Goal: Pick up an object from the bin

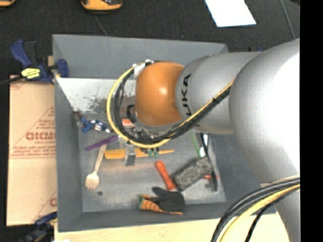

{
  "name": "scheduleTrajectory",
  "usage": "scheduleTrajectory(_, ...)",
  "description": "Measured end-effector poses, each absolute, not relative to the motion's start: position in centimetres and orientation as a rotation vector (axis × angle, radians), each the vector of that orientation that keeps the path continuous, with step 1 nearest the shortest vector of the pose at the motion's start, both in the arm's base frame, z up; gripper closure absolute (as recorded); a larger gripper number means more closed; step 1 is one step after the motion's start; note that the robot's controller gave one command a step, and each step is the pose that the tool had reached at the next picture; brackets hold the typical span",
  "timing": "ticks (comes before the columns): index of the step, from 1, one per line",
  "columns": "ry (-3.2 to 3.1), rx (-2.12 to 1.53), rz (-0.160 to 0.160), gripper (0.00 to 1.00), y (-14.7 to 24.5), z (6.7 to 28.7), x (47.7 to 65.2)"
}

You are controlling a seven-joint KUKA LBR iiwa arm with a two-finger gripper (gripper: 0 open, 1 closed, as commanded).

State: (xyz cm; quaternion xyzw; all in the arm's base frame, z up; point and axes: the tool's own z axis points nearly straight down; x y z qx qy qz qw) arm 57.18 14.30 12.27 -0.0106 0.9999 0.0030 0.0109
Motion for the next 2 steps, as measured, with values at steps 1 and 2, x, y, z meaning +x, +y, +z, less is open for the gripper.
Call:
scheduleTrajectory(1,3.12,-0.033,0.01,1.0,14.3,15.6,57.2)
scheduleTrajectory(2,3.12,-0.033,0.01,1.0,14.3,18.1,57.2)
